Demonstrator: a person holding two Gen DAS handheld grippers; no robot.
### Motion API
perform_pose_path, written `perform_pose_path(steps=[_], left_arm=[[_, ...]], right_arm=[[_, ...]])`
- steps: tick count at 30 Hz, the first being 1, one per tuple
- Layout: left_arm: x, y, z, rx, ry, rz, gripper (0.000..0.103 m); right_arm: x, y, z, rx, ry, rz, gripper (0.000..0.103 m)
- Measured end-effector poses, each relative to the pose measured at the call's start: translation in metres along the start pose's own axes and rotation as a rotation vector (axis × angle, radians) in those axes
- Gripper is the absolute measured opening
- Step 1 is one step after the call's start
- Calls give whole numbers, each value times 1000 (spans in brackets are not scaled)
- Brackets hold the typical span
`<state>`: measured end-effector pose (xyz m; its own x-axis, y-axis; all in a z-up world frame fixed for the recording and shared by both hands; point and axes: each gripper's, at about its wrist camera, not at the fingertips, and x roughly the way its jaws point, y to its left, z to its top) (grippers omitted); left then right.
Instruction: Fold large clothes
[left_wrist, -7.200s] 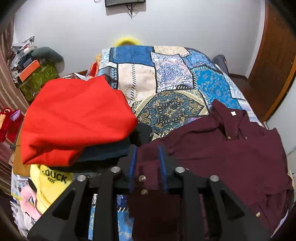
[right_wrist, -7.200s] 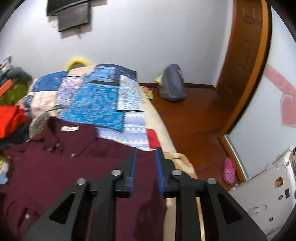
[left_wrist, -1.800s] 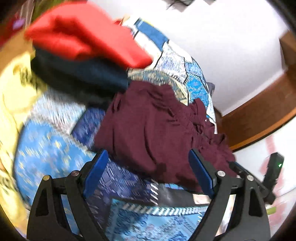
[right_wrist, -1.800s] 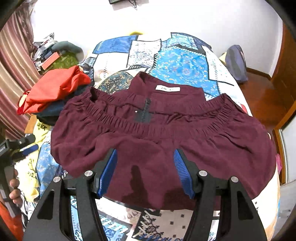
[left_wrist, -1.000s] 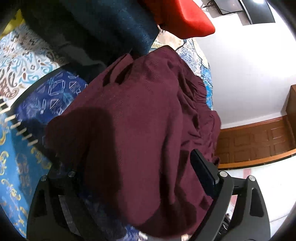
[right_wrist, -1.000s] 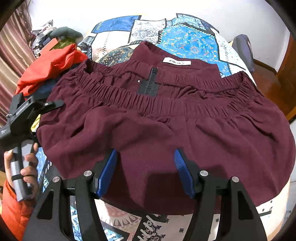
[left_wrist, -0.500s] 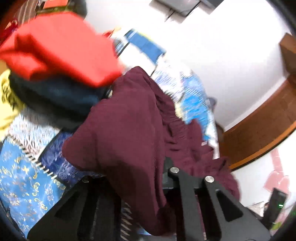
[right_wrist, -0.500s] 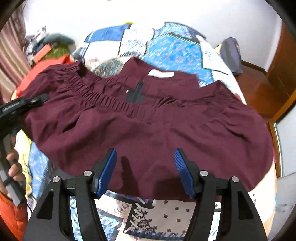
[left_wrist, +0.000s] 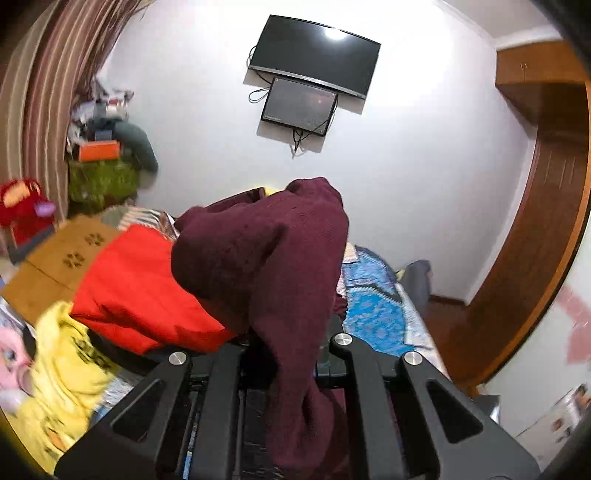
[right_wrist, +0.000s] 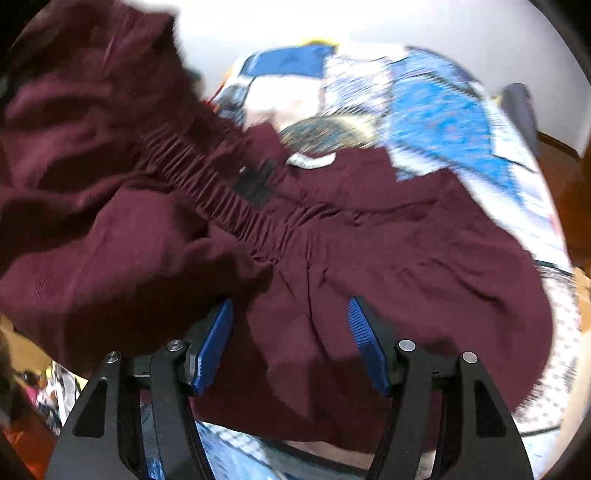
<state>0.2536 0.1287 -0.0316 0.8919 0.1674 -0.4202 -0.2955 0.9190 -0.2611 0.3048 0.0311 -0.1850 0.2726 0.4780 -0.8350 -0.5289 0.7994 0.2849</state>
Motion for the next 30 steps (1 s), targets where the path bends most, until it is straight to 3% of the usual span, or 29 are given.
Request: perform_pose_path(steps=[4,8,12,18,21,27,30], left_arm=[[20,-8,-19,28,61,13,10],[41,-26,-30,78,93,15,10],[51,-54,-29,116,103,-34,10],[66,-130,-51,223,154,-134,10],[80,-166,-84,311,240,-183,10],[105,-200,-176,434,535,-310,16],[99,-204,-201,510,585,-304,19]], right_arm=[[45,11,-4,17,120,47,63],[34,0,-5,32,123,108,62],[-13,-33,-10,84,21,104,62],[-91,-108,-37,189,-147,-79,62],[-108,-144,-51,266,-163,-158,62],[-117,-185,-81,373,-140,-206,62],[-122,-190,-89,380,-138,-227,62]])
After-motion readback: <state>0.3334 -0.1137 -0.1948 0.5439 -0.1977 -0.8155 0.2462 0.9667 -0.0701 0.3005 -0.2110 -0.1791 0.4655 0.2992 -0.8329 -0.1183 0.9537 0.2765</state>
